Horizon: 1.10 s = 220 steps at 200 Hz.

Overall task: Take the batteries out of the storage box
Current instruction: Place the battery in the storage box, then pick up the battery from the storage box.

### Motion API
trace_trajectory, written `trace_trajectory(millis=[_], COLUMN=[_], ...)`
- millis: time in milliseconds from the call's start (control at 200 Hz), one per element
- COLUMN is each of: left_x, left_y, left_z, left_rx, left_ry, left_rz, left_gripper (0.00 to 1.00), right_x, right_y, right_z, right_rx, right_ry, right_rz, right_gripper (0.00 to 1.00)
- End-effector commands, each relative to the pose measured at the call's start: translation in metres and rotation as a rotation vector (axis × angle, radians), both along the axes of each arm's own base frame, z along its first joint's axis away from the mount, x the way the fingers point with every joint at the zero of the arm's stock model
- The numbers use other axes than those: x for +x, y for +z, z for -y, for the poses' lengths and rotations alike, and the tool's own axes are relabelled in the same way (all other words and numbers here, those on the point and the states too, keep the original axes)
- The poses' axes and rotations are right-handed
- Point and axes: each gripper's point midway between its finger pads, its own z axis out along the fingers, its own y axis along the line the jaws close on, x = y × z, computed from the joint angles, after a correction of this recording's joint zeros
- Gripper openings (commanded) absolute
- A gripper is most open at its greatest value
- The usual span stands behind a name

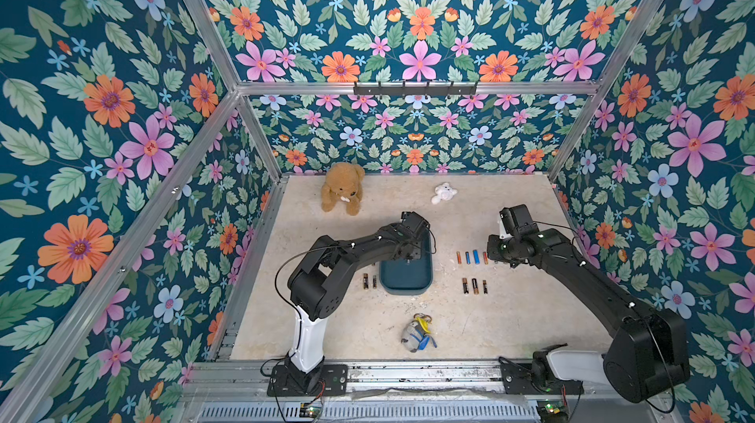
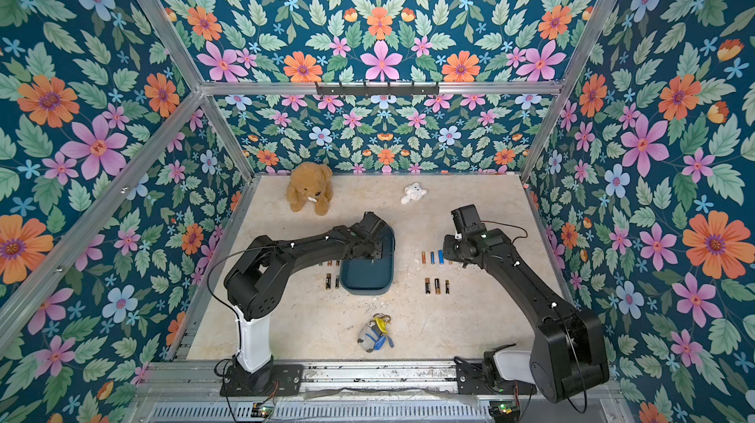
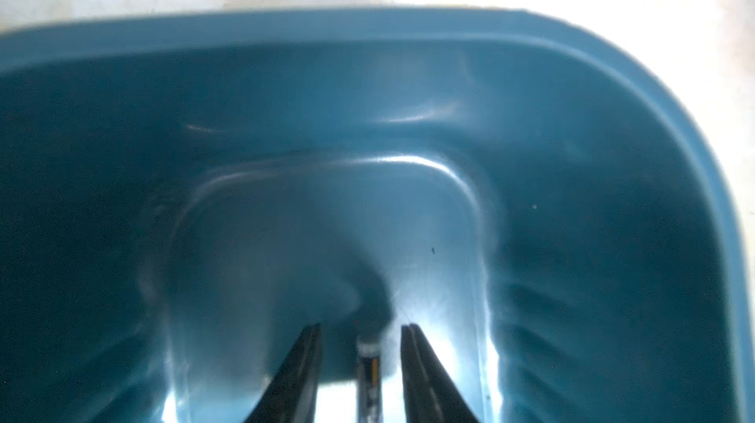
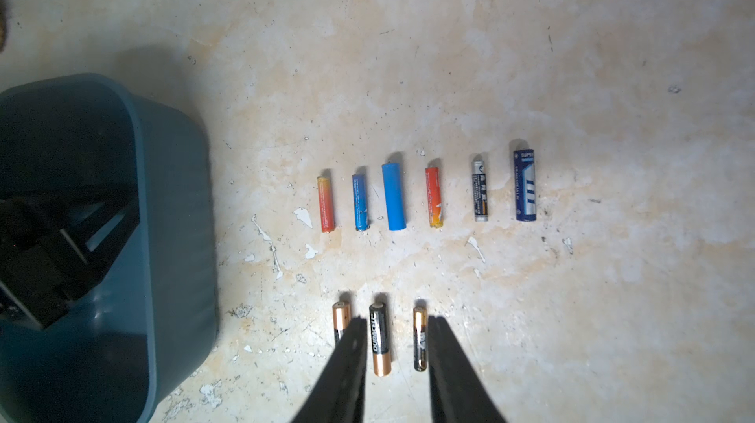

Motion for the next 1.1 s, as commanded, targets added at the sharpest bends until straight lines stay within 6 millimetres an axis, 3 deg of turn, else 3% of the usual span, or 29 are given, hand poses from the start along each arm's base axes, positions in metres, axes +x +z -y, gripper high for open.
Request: trace_trajectory(millis=[0,285,495,890,1095], left_x=[-0.004,-0.014,-0.017,-0.018,-0.023], left_y=[-0.001,-0.010,-0.016,-0.005,-0.009], left_z=[-0.004,0.007,-0.004,-0.001,0.000], left_rx=[0.025,0.074,0.140,0.134,0.133], left_ry=[-0.013,-0.061,-0.031,-0.040,-0.044], left_rz=[-0.010,-0.037,-0.047,-0.041,-0.057], left_gripper=[0.38,0.35,0.30,0.33,0.30], right_x=[0.000,-0.001,-0.001,-0.001,-0.001], right_y=[0.002,0.004,0.003,0.006,0.007], right_z=[0.002,0.002,0.002,0.001,0.000], right_rx=[-0.004,-0.001,-0.001,0.005,0.011], right_ry=[-0.006,-0.009,-0.008,-0.009,-0.008], right_rz=[0.008,0.010,0.009,0.015,0.016], right_gripper=[0.31,0.31,0.31,0.31,0.31])
